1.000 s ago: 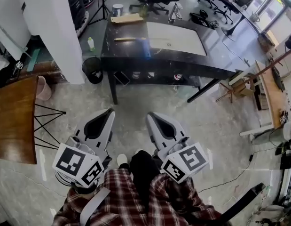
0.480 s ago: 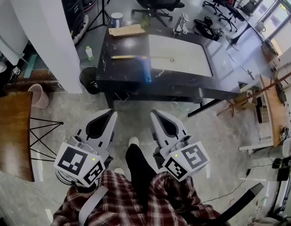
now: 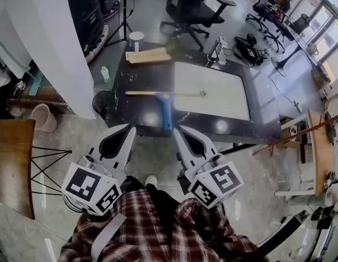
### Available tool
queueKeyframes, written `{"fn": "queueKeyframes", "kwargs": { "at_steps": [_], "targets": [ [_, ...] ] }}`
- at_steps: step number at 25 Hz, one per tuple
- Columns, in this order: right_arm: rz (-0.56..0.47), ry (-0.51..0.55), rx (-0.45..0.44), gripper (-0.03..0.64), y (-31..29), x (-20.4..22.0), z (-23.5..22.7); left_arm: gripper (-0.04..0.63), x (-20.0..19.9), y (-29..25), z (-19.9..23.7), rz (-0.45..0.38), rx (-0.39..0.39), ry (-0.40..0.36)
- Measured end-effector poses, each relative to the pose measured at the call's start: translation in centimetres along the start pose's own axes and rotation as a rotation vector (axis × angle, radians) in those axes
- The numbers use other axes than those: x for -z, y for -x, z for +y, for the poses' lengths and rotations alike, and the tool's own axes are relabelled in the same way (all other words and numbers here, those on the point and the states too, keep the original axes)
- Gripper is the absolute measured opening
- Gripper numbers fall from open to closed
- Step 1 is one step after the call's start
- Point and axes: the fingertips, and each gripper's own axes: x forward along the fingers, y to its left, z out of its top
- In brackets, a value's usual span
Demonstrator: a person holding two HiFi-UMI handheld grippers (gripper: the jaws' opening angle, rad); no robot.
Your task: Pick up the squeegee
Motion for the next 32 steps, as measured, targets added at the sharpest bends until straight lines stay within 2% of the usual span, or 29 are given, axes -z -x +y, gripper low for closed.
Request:
{"fn": "queueKeyframes", "kwargs": {
  "at_steps": [5, 9, 15, 21, 26, 32],
  "targets": [
    [0.016, -0.011, -0.010, 0.012, -3.3, 0.2, -2.0, 0.009, 0.1, -2.5, 2.9, 0.005, -0.025, 0.021],
    [0.024, -0.020, 0.006, 0.012, -6.9, -0.2, -3.5, 0.009, -0.4, -4.7, 6.4, 0.016, -0.017, 0.033],
    [0.025, -0.014, 0.089, 0.012, -14.1, -1.7, -6.2, 0.009, -2.6, -9.5, 12.9, 0.034, 0.069, 0.018],
    [0.003, -0.019, 0.181, 0.012, -19.3, -2.6, -7.9, 0.009, -3.4, -12.9, 17.1, 0.069, 0.180, -0.008],
    [0.007, -0.043, 0.270, 0.012, -20.6, -2.0, -9.1, 0.009, -2.9, -15.1, 18.8, 0.106, 0.257, 0.006],
    [0.016, -0.056, 0.336, 0.012, -19.9, -1.8, -10.7, 0.009, -2.6, -16.7, 19.3, 0.122, 0.285, 0.032]
  ]
}}
